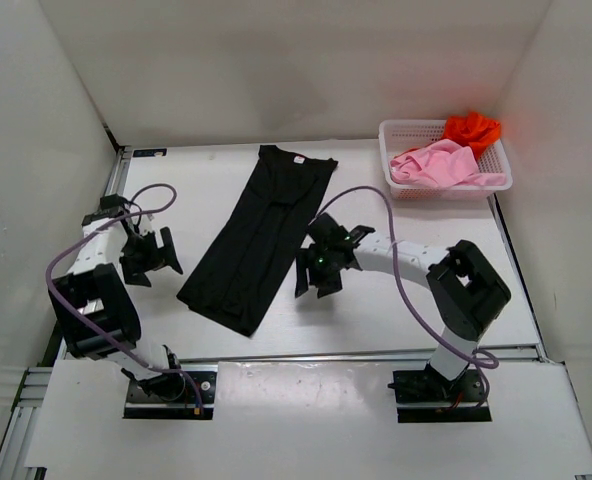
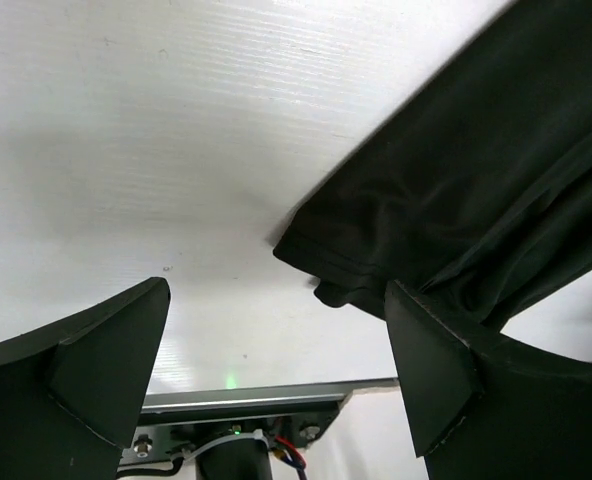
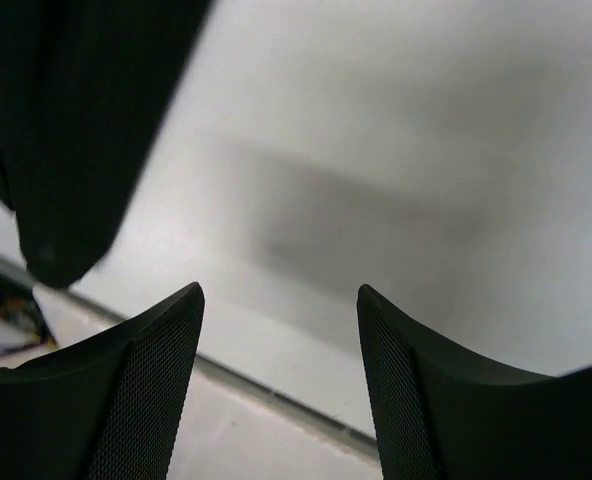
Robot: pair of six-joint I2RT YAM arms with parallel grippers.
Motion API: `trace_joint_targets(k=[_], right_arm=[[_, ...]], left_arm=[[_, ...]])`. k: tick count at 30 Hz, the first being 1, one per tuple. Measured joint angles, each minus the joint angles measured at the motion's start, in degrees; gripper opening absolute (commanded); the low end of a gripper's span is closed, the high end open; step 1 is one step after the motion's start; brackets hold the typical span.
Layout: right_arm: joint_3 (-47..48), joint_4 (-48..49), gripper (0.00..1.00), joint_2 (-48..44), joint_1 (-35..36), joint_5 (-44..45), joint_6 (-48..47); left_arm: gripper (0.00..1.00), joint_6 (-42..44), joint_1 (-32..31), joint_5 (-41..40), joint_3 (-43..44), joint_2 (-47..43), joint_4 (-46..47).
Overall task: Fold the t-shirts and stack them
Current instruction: Rotate the tshirt 90 degrees
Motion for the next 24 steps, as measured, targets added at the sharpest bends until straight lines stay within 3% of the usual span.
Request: trace_joint_targets(k=[8, 14, 20, 24], right_arm=[[-1.0, 7.7, 0.64, 0.7, 10.7, -3.8, 10.8], [-10.3, 17.9, 0.7, 0.2, 13.4, -3.5, 23.9], [-4.3, 21.8, 0.68, 5.6, 19.9, -0.2, 29.8], [-2.6, 22.7, 0.62, 7.9, 21.0, 0.4, 34.9]], left_arm=[[1.0, 0.0, 0.0, -4.0, -2.3, -8.4, 1.6], [1.0, 0.2, 4.9, -8.9, 1.1, -23.2, 1.4], [1.0, 0.2, 7.6, -9.5, 3.0, -40.8, 2.3], [1.0, 0.2, 7.6, -7.3, -0.3, -45.0, 2.2]])
